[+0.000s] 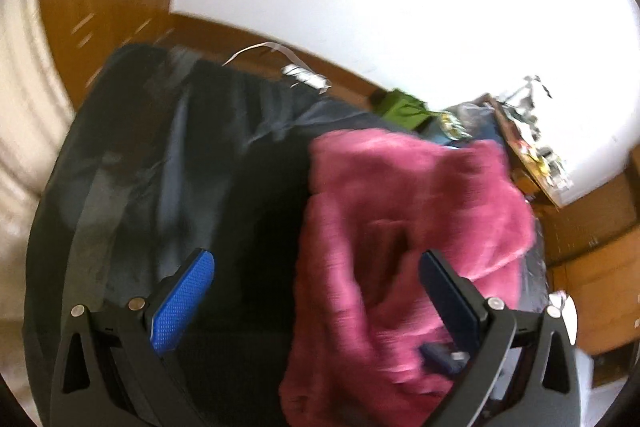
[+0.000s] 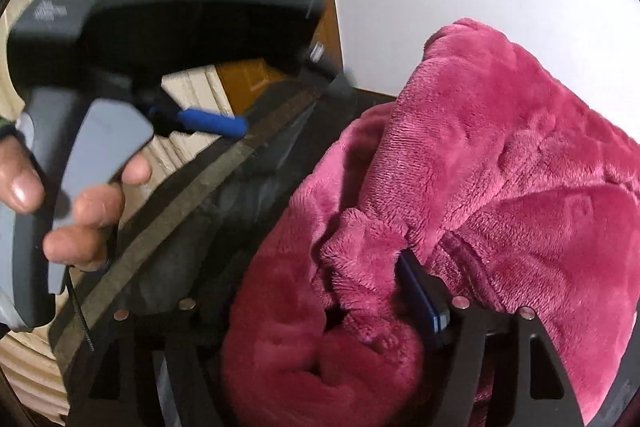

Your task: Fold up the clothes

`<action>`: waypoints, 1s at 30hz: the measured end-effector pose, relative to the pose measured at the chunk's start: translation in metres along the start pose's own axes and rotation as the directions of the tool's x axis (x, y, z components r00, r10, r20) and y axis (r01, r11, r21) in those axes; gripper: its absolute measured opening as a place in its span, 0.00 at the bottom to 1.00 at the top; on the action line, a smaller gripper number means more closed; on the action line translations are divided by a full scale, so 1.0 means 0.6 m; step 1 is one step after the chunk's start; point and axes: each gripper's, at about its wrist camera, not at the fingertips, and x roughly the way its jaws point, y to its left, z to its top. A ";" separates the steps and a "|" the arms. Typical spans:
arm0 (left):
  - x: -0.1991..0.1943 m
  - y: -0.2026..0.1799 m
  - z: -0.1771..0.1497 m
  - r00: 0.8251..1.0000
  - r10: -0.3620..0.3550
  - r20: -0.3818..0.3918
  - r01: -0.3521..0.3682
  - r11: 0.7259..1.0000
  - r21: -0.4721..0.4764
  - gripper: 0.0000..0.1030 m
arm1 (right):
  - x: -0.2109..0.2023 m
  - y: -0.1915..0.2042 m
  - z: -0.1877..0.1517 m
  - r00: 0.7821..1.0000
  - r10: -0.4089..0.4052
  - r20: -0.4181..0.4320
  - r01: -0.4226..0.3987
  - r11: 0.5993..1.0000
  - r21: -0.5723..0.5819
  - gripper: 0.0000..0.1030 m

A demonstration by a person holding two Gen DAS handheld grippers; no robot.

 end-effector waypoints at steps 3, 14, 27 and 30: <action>-0.008 -0.059 0.019 0.998 -0.063 -0.003 0.063 0.994 0.093 1.00 | -0.010 -0.013 -0.002 0.999 0.051 0.014 -0.052 0.998 0.033 0.73; 0.152 -0.127 0.060 0.974 0.146 -0.173 -0.093 0.955 0.282 1.00 | -0.027 -0.019 -0.012 0.990 0.135 0.049 -0.139 0.985 0.105 0.73; 0.169 -0.041 0.071 0.977 0.122 -0.175 -0.081 0.970 0.228 1.00 | -0.132 -0.090 -0.007 0.976 -0.172 0.135 0.150 0.975 0.162 0.73; 0.167 -0.041 0.071 0.978 0.129 -0.163 -0.085 0.963 0.255 1.00 | -0.127 -0.110 0.022 0.972 -0.199 0.126 0.190 0.978 0.081 0.73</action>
